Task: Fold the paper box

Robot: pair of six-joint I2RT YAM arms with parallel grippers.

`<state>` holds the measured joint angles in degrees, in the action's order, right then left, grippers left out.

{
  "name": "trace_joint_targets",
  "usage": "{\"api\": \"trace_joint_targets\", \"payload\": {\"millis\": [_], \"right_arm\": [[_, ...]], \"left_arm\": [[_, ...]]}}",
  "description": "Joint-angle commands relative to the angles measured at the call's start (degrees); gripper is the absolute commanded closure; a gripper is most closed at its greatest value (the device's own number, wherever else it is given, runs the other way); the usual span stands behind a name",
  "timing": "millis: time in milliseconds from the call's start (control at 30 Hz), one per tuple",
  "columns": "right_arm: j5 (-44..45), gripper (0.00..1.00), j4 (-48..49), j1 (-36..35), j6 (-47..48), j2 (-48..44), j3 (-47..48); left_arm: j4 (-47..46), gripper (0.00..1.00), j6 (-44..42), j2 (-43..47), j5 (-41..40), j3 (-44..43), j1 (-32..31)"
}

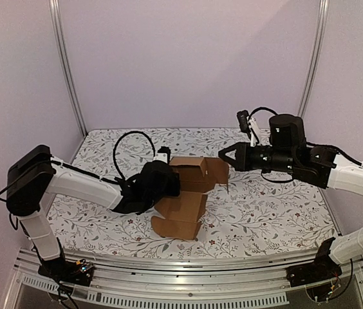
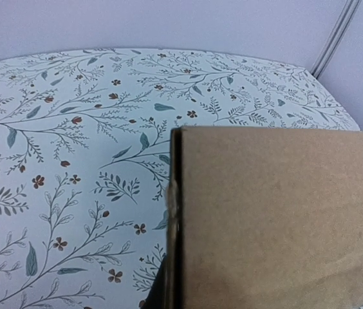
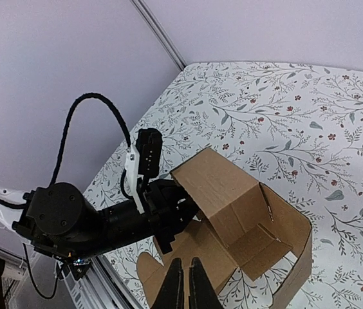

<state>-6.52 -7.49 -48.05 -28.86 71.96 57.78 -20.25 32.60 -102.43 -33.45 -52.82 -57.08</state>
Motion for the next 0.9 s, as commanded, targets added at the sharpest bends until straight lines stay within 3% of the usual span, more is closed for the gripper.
{"api": "trace_joint_targets", "payload": {"millis": [0,333,600,867], "right_arm": [[-0.5,0.96,-2.9,-0.2,6.2,-5.5,-0.6],[-8.8,0.99,0.9,-0.1,13.4,-14.7,-7.8],[-8.3,1.0,22.1,-3.2,16.5,-12.8,-17.2],[-3.7,1.0,38.4,-6.7,19.6,-4.6,-18.0]], "left_arm": [[0.0,1.0,1.4,3.1,2.6,1.1,2.4],[-1.5,1.0,10.1,10.9,15.5,4.1,7.3],[-3.5,1.0,15.1,14.2,22.4,5.2,8.2],[-6.6,1.0,21.8,15.0,28.2,6.4,8.6]]}}
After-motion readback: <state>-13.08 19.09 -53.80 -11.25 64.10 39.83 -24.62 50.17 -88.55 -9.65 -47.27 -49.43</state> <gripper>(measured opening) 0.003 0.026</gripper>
